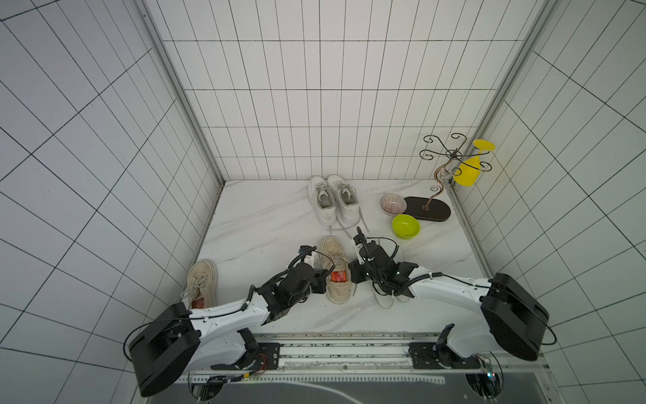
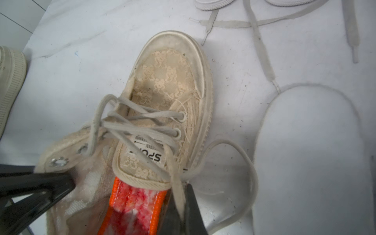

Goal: Remove the insole from the shoe
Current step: Adjust the shoe at the center of the board.

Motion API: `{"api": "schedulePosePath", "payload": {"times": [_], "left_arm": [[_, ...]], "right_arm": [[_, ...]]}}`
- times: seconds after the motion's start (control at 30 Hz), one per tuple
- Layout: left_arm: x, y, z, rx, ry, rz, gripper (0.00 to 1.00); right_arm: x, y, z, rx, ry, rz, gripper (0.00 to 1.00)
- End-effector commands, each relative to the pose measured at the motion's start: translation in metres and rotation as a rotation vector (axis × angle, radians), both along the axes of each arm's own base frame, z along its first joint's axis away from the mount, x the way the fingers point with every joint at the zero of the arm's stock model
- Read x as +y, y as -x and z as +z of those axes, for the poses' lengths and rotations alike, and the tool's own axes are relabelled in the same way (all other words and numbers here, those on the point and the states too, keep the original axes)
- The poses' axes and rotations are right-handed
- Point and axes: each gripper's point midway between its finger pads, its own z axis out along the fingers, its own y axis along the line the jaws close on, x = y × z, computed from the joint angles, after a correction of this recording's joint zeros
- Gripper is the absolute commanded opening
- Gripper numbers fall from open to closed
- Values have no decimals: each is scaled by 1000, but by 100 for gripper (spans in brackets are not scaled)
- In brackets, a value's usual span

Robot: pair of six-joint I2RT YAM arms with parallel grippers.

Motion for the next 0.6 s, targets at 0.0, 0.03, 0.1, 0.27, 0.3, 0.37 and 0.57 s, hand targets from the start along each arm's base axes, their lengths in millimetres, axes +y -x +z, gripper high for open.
{"api": "schedulePosePath", "payload": {"times": [0.0, 0.03, 0.1, 0.27, 0.3, 0.37, 0.57], "left_arm": [[-2, -7, 4, -21, -7, 17, 0], [-5, -6, 4, -21, -2, 10, 0], [-10, -4, 4, -19, 9, -3, 0], [-18, 3, 6, -23, 25, -24, 0], [-18, 4, 8, -27, 32, -25, 0], [-17, 4, 10, -32, 36, -20, 0], [-13, 5, 9, -33, 35, -10, 0]], "right_arm": [[-11, 1, -15, -10, 100, 19, 8], [-9, 4, -15, -13, 105, 35, 18], [-4, 10, -14, -23, 105, 76, 33], [12, 27, -12, -40, 116, 175, 57], [14, 28, -13, -44, 130, 180, 61], [15, 29, -16, -49, 162, 176, 66], [6, 22, -38, -35, 283, 116, 69]]}}
